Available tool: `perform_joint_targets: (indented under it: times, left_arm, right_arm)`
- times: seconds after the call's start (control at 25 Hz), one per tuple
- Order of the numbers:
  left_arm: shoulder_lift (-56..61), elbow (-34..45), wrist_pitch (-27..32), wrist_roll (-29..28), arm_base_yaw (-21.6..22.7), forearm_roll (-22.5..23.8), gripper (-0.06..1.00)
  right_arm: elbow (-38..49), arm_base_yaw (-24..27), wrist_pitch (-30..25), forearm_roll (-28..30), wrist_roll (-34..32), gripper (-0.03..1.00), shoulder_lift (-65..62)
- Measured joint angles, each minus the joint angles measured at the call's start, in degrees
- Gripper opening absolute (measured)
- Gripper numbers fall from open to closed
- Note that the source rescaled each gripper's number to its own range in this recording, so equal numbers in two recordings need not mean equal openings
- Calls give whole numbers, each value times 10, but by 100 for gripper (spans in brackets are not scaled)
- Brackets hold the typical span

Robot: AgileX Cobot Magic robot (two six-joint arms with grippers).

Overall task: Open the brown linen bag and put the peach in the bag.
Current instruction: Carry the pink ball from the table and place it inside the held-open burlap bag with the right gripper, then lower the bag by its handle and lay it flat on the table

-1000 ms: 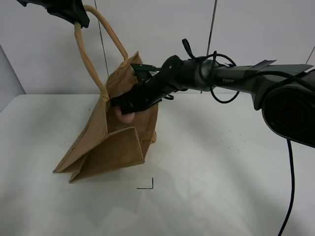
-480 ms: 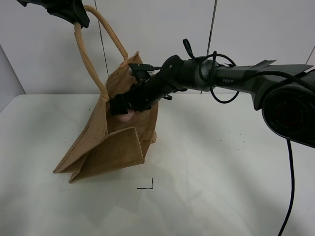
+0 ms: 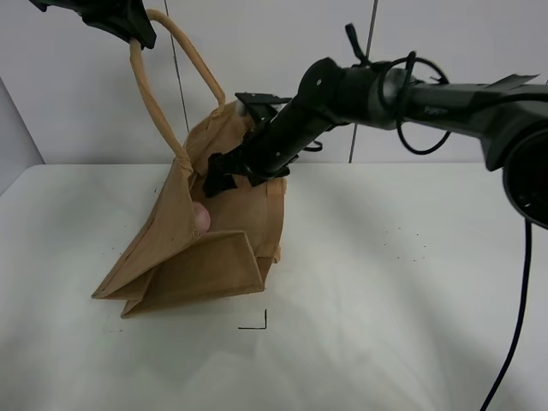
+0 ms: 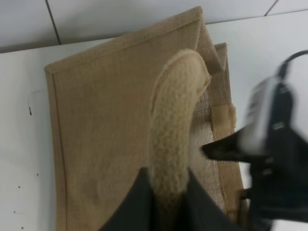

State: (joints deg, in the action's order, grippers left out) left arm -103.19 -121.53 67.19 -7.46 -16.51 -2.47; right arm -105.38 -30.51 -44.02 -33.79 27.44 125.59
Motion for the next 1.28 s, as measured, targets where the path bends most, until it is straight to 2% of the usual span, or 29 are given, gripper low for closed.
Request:
perform_joint_targets:
  times: [0.12, 0.28, 0.4, 0.64, 1.12, 1.28]
  left_arm:
    - [0, 0, 0, 0, 0, 0, 0]
    - [0, 0, 0, 0, 0, 0, 0]
    - [0, 0, 0, 0, 0, 0, 0]
    - [0, 0, 0, 0, 0, 0, 0]
    - [0, 0, 0, 1, 0, 0, 0]
    - [0, 0, 0, 1, 0, 0, 0]
  right_arm:
    - [0, 16, -50, 61, -53, 100, -29]
    - [0, 19, -123, 200, -167, 100, -52]
    - [0, 26, -169, 265, -224, 100, -54]
    - [0, 86, -195, 281, -238, 100, -45]
    - [0, 289, -228, 292, -236, 100, -44]
    - [0, 317, -250, 293, -235, 100, -44]
